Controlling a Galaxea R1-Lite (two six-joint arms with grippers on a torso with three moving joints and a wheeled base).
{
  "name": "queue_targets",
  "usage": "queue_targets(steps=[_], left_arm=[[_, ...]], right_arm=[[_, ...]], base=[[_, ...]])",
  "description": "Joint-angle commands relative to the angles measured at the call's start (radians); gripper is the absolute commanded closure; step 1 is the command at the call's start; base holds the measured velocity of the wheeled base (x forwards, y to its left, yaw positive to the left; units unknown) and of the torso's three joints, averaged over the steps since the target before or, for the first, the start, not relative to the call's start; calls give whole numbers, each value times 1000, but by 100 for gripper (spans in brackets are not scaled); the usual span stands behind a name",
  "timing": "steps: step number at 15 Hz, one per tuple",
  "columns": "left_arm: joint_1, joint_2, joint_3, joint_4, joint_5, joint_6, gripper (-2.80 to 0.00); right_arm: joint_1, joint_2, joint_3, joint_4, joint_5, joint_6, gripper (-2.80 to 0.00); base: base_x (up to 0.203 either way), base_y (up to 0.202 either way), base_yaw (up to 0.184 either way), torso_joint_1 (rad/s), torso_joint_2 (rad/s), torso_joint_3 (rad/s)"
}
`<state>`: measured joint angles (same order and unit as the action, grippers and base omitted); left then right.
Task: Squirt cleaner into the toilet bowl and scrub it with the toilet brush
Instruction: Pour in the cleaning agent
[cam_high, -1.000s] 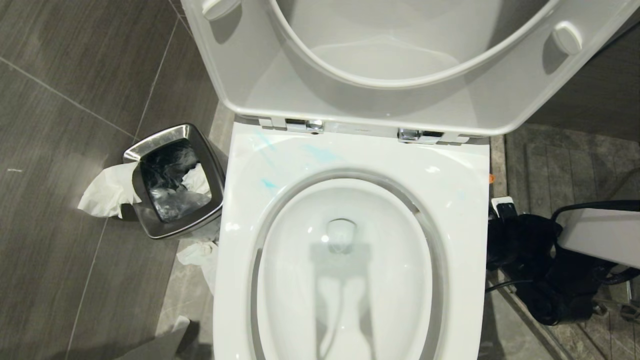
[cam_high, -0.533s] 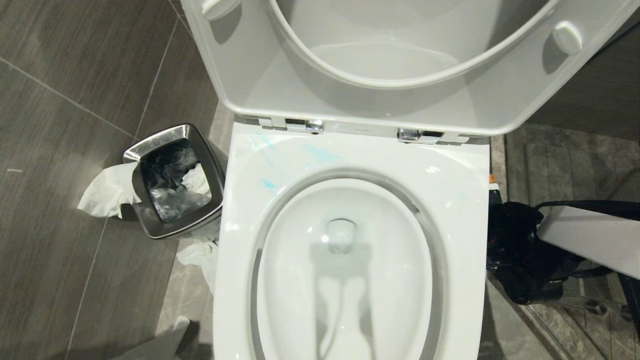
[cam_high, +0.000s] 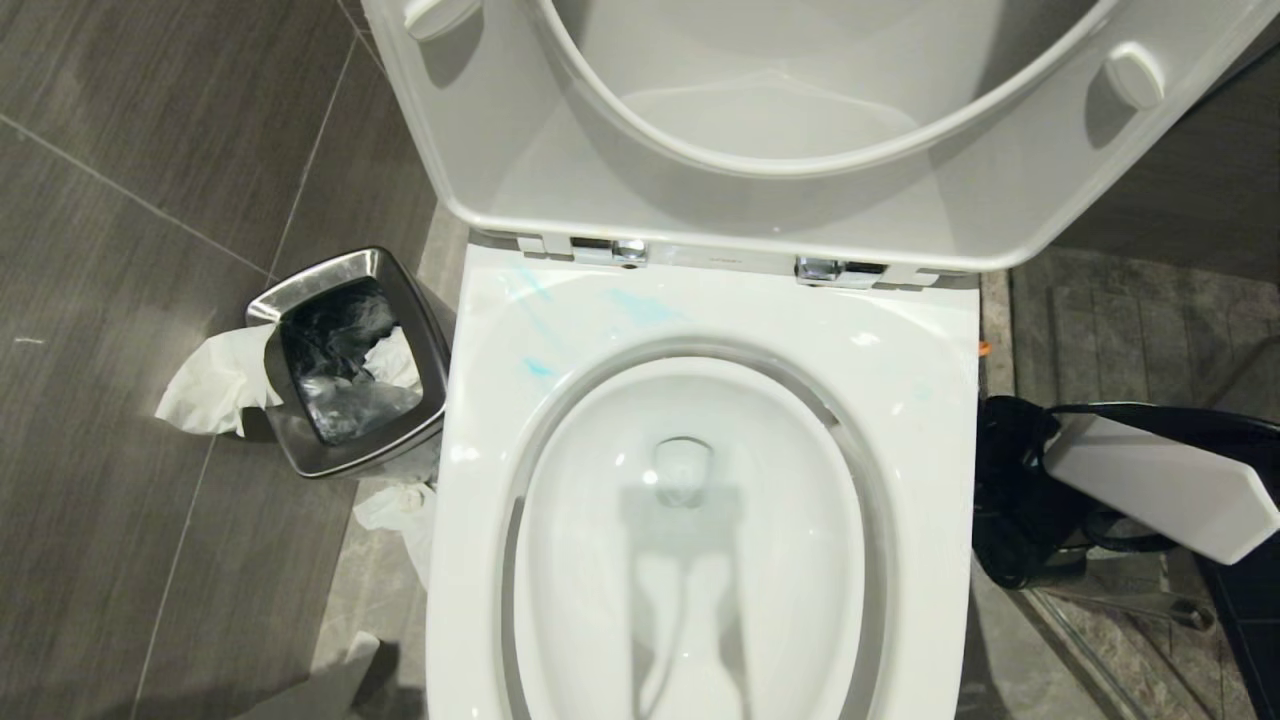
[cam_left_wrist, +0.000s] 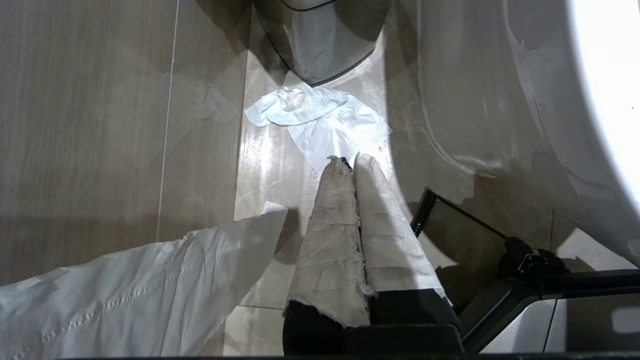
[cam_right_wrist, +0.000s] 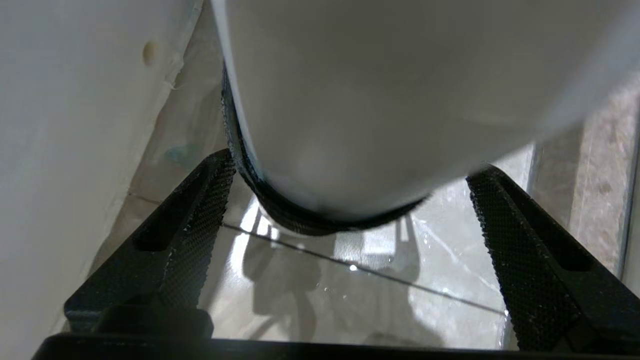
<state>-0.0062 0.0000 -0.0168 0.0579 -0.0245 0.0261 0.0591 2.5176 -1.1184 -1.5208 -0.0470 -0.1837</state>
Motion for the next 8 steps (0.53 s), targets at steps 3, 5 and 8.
queue_targets(steps=[3, 5, 8], left_arm=[[0, 2, 0, 0, 0, 0, 0], [0, 2, 0, 0, 0, 0, 0], [0, 2, 0, 0, 0, 0, 0]], right_arm=[[-2, 24, -38, -9, 36, -37, -280], [-2, 27, -55, -9, 53, -44, -280], [-1, 26, -63, -9, 55, -56, -280]], base=[[0, 0, 0, 0, 0, 0], [0, 0, 0, 0, 0, 0], [0, 0, 0, 0, 0, 0]])
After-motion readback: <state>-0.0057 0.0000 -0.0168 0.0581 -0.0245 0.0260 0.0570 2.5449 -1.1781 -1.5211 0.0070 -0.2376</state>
